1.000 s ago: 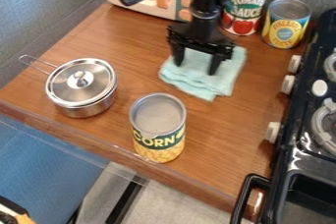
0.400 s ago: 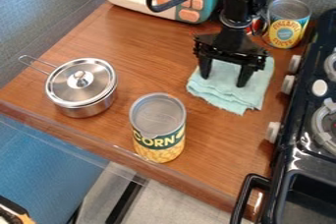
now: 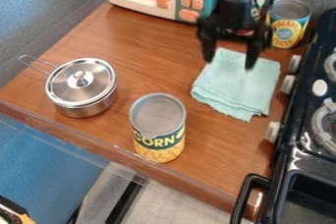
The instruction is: Move the blue cloth to the right side of the table
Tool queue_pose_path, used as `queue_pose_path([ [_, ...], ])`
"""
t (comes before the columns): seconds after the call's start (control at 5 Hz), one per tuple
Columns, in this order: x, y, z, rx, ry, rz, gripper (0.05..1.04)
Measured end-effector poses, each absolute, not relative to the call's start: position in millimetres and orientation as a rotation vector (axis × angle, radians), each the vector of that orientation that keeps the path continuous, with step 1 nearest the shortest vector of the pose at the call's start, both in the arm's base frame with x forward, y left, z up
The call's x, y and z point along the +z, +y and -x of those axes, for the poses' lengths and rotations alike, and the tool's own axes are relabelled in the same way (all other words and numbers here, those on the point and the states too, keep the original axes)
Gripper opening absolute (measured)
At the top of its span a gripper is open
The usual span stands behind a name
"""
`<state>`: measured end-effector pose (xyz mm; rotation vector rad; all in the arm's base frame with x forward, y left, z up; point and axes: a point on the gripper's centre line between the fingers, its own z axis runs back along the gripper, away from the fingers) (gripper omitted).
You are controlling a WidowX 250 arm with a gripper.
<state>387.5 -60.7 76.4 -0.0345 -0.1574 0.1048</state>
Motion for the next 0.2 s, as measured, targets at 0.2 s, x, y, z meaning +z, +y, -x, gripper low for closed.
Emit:
queue_pose_path([
  [0.2, 101.5, -59.8, -378.1, 0.073, -0.191, 0.049, 0.999],
])
